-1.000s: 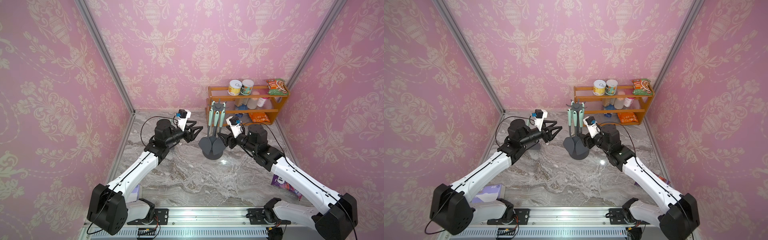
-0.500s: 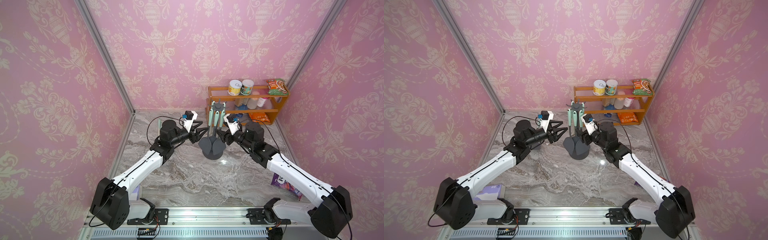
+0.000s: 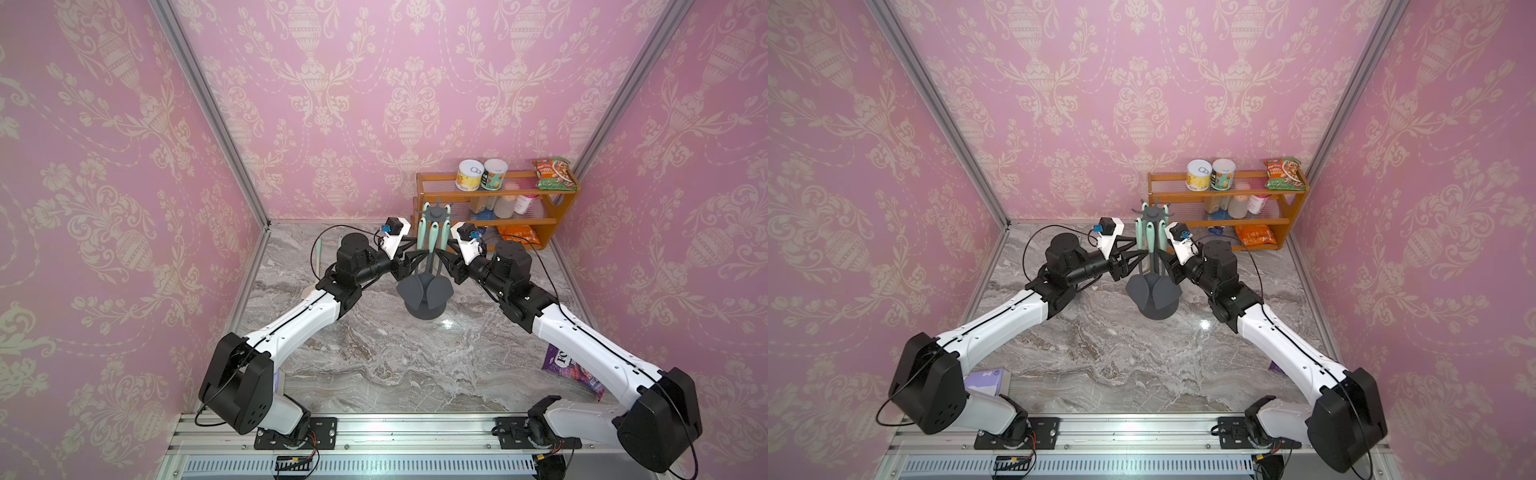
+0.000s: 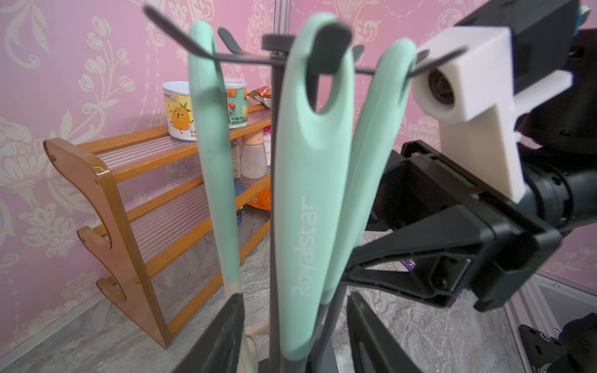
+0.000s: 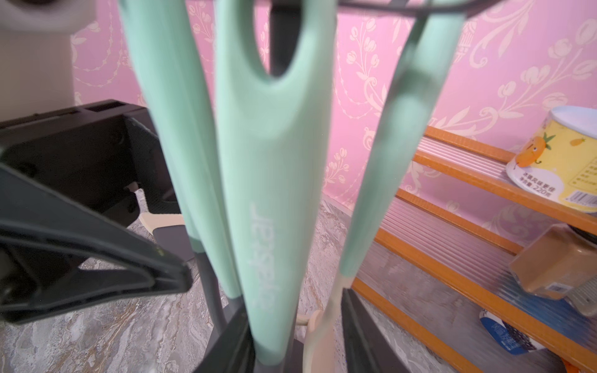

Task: Take the spatula off the kitchen utensil rack
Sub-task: Take off the spatula from the rack.

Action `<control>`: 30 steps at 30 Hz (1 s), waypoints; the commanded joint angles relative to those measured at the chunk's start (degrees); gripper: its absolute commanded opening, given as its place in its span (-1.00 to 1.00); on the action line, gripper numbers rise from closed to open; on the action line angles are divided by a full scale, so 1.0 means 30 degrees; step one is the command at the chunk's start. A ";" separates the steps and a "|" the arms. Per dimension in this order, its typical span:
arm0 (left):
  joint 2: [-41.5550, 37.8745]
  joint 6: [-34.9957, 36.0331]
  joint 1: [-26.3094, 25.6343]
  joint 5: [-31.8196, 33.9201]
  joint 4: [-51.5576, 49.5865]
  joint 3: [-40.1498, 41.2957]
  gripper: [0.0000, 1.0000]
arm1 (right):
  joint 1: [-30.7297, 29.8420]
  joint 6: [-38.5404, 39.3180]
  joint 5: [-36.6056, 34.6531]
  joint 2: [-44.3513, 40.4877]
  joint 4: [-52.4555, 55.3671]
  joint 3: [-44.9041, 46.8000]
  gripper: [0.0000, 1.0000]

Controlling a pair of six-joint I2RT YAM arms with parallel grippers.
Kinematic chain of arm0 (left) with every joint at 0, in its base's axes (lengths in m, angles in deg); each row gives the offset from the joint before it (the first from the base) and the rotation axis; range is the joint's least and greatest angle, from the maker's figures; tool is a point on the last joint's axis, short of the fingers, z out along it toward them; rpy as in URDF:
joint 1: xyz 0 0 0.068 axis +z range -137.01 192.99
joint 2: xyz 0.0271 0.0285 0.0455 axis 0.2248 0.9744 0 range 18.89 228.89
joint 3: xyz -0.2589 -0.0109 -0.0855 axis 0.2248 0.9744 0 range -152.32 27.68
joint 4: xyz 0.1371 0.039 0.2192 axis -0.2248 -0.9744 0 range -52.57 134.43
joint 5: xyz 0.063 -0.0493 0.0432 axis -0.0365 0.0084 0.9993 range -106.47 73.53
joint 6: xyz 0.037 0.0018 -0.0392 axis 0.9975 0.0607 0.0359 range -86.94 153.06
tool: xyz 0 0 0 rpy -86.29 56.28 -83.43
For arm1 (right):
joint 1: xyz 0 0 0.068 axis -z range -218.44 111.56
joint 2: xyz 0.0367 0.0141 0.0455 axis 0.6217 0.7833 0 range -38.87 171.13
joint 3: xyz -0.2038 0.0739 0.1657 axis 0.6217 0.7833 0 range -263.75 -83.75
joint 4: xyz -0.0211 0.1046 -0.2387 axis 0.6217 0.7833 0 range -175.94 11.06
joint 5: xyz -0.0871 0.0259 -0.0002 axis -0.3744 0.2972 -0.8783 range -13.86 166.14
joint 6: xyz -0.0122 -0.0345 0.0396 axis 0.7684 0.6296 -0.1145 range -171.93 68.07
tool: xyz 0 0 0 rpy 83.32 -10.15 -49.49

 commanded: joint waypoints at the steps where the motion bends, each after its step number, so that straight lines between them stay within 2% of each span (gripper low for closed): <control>1: 0.0342 0.0703 -0.0145 0.0477 0.0324 -0.0758 -0.13 | 0.0195 -0.0079 0.0714 0.0210 -0.0824 0.0114 -0.26; 5: 0.0505 0.0838 -0.0145 0.0344 0.0077 -0.1046 -0.46 | 0.0276 -0.0209 0.1143 0.0399 -0.0938 0.0108 -0.42; 12: 0.0271 0.0894 -0.0145 0.0491 -0.0155 -0.1073 -0.54 | 0.0345 -0.0388 0.1503 0.0445 -0.1080 0.0227 -0.72; 18: -0.0578 0.0970 -0.0145 0.1055 -0.0322 -0.0977 -0.64 | 0.0370 -0.0525 0.1318 0.0328 -0.0978 0.0290 -0.83; 30: -0.2884 0.1968 -0.0145 0.2441 -0.1633 -0.0261 -0.67 | 0.0359 -0.0474 0.0528 0.0270 -0.0447 0.0257 -0.91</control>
